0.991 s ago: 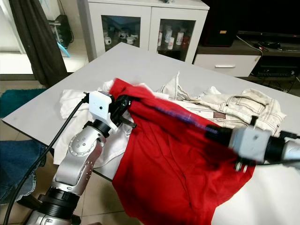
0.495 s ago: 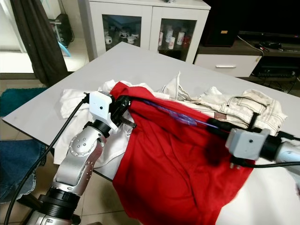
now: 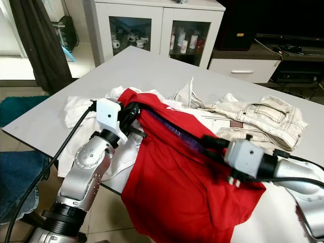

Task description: Hang hanger

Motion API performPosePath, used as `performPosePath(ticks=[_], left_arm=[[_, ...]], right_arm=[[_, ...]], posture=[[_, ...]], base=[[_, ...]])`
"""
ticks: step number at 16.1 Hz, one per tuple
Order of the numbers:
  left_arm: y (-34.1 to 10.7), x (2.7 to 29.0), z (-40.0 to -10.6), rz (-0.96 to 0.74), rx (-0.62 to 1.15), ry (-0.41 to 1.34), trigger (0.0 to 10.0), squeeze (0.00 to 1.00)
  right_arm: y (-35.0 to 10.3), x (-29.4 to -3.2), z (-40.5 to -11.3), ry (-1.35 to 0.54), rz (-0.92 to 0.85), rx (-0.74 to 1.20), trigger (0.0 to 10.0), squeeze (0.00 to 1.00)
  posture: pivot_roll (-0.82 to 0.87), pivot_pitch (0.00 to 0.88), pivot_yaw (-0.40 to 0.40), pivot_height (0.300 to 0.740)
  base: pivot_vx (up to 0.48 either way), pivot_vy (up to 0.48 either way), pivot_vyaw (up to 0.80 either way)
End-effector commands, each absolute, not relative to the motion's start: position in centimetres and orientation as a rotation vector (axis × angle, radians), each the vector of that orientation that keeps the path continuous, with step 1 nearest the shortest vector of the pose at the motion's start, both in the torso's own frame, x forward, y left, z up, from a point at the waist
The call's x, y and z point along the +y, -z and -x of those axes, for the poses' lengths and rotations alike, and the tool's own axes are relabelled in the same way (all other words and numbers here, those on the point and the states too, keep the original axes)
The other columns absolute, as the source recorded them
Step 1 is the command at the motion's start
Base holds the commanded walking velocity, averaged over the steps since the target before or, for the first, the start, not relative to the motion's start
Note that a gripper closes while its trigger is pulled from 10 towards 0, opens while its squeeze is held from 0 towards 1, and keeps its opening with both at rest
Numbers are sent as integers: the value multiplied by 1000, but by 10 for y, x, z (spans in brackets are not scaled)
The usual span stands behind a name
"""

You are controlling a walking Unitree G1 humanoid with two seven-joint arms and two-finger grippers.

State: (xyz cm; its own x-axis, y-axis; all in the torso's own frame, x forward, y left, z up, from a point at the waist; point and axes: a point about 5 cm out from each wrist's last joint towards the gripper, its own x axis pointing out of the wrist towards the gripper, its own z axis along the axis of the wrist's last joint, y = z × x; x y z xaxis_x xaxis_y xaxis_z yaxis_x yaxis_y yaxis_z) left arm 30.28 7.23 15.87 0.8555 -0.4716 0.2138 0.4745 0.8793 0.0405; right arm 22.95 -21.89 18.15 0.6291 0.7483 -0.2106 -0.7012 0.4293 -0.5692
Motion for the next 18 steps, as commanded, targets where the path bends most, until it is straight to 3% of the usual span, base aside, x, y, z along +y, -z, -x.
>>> performPosePath(ticks=[1, 2, 3, 8, 9, 10, 11, 18], left_arm=[[-162, 68, -304, 13, -223, 503, 5216, 0], [-162, 67, -304, 14, -222, 504, 5843, 0], [-162, 67, -304, 15, -220, 502, 9882, 0], [-162, 67, -306, 15, -215, 486, 10000, 0], [-162, 68, -305, 15, -215, 485, 10000, 0], [-161, 68, -305, 14, -213, 485, 10000, 0], [-161, 68, -304, 13, -211, 484, 10000, 0], [-161, 68, -305, 20, -204, 487, 10000, 0]], right_arm=[[-193, -216, -233, -861, 654, -131, 10000, 0], [-196, -208, -238, -826, 617, -166, 10000, 0], [-195, -202, -240, -816, 589, -173, 10000, 0], [-190, -187, -242, -779, 450, -161, 10000, 0], [-190, -187, -242, -778, 446, -156, 10000, 392], [-191, -191, -241, -769, 459, -145, 10000, 596], [-195, -197, -241, -746, 477, -142, 10000, 0], [-202, -210, -235, -682, 284, -131, 10000, 0]], posture=[[-46, 0, -44, 740], [-47, 0, -47, 740], [-44, 0, -48, 740], [-38, 0, -52, 740], [-38, 0, -52, 740], [-38, 0, -52, 740], [-38, 0, -52, 740], [-50, 0, -46, 740]], base=[[0, 0, 0], [0, 0, 0], [0, 0, 0], [0, 0, 0], [0, 0, 0], [0, 0, 0], [0, 0, 0], [0, 0, 0]])
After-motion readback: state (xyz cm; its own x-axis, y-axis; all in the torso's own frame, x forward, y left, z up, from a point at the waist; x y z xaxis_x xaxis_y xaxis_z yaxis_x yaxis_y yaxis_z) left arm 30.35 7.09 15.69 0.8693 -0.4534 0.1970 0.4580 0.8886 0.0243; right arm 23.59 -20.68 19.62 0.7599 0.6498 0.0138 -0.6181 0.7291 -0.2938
